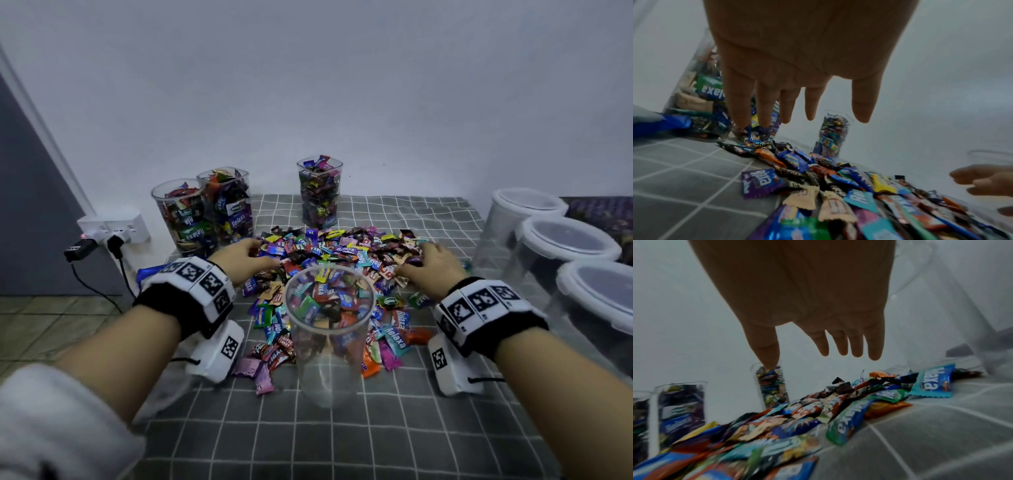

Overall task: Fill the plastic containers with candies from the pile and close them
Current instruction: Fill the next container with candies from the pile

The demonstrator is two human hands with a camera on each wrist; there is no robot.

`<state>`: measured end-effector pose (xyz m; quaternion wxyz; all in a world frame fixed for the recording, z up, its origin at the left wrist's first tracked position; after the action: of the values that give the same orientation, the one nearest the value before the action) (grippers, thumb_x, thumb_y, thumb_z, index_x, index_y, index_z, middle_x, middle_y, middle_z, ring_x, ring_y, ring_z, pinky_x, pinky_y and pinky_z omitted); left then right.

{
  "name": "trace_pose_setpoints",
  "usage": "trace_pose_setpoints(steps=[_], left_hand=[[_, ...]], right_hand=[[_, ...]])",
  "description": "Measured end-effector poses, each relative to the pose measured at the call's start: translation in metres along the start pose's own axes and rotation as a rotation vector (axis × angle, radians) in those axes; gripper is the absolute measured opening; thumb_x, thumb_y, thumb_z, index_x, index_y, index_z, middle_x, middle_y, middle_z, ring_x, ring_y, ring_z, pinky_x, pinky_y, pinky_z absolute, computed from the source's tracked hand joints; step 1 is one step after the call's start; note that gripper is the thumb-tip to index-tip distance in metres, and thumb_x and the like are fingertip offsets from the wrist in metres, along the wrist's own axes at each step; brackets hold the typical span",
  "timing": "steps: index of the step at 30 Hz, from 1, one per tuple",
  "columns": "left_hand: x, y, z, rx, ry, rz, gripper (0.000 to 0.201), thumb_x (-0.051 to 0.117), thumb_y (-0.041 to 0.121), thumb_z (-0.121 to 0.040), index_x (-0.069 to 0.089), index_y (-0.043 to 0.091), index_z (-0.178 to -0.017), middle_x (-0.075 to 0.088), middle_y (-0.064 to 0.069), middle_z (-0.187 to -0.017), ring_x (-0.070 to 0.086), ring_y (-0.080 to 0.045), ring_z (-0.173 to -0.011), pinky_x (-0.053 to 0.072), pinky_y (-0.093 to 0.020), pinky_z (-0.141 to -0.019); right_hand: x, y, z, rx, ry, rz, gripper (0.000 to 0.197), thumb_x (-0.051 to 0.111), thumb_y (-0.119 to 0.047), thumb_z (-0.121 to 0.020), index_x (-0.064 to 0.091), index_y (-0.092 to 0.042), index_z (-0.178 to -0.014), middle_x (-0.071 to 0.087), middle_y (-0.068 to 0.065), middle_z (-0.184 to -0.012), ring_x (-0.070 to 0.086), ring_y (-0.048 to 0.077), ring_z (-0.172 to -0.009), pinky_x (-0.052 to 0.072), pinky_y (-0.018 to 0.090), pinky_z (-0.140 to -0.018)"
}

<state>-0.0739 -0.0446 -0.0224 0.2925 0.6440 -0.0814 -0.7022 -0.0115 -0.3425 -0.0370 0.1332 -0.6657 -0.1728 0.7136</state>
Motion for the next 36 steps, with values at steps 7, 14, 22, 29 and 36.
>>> trace_pose_setpoints(steps=[7,14,22,29,36], left_hand=[[0.004,0.002,-0.072,-0.050,-0.026,0.046,0.074,0.059,0.050,-0.085,0.032,0.015,-0.144,0.037,-0.010,-0.147,0.040,-0.030,-0.130,0.035,-0.036,-0.104],[0.022,0.008,-0.126,-0.099,-0.119,-0.062,0.084,0.053,0.060,-0.083,0.026,0.014,-0.148,0.031,-0.012,-0.151,0.035,-0.032,-0.134,0.029,-0.037,-0.108],[0.039,0.024,-0.157,-0.112,-0.155,-0.091,0.083,0.051,0.055,-0.088,0.017,0.009,-0.149,0.030,-0.012,-0.152,0.036,-0.030,-0.135,0.027,-0.034,-0.109],[0.047,0.050,-0.140,0.038,-0.323,-0.399,0.107,0.037,0.090,-0.062,0.015,0.033,-0.150,0.019,-0.007,-0.156,0.029,-0.027,-0.139,0.024,-0.035,-0.110],[0.056,0.063,-0.105,0.151,-0.296,-0.397,0.070,0.044,0.066,-0.085,0.024,0.038,-0.146,0.032,-0.005,-0.151,0.038,-0.025,-0.133,0.030,-0.027,-0.099]], right_hand=[[-0.005,0.007,-0.056,0.152,0.022,-0.037,0.076,0.059,-0.048,-0.086,0.030,-0.007,-0.143,0.031,0.019,-0.148,0.031,0.035,-0.135,0.030,0.045,-0.107],[0.008,0.011,-0.104,0.294,-0.071,-0.085,0.087,0.060,-0.060,-0.080,0.027,-0.011,-0.144,0.036,0.020,-0.145,0.039,0.038,-0.129,0.036,0.045,-0.101],[0.021,-0.017,-0.133,0.189,-0.236,-0.114,0.084,0.059,-0.049,-0.086,0.018,-0.013,-0.150,0.030,0.015,-0.151,0.034,0.034,-0.135,0.032,0.041,-0.107],[0.034,-0.049,-0.124,0.006,-0.331,0.185,0.078,0.050,-0.062,-0.085,0.024,-0.025,-0.148,0.022,0.011,-0.155,0.029,0.032,-0.138,0.030,0.036,-0.107],[0.044,-0.059,-0.097,0.000,-0.335,0.133,0.074,0.060,-0.060,-0.078,0.044,-0.021,-0.139,0.042,0.011,-0.143,0.041,0.030,-0.129,0.036,0.032,-0.100]])
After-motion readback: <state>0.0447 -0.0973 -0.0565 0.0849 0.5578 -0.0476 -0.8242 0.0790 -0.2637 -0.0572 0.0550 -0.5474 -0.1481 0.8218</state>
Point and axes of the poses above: each hand's wrist, its own z-axis away from the middle knuckle, its own x-axis out of the palm, y = z × x, the point moved 4 cm from there along -z, towards the middle knuckle
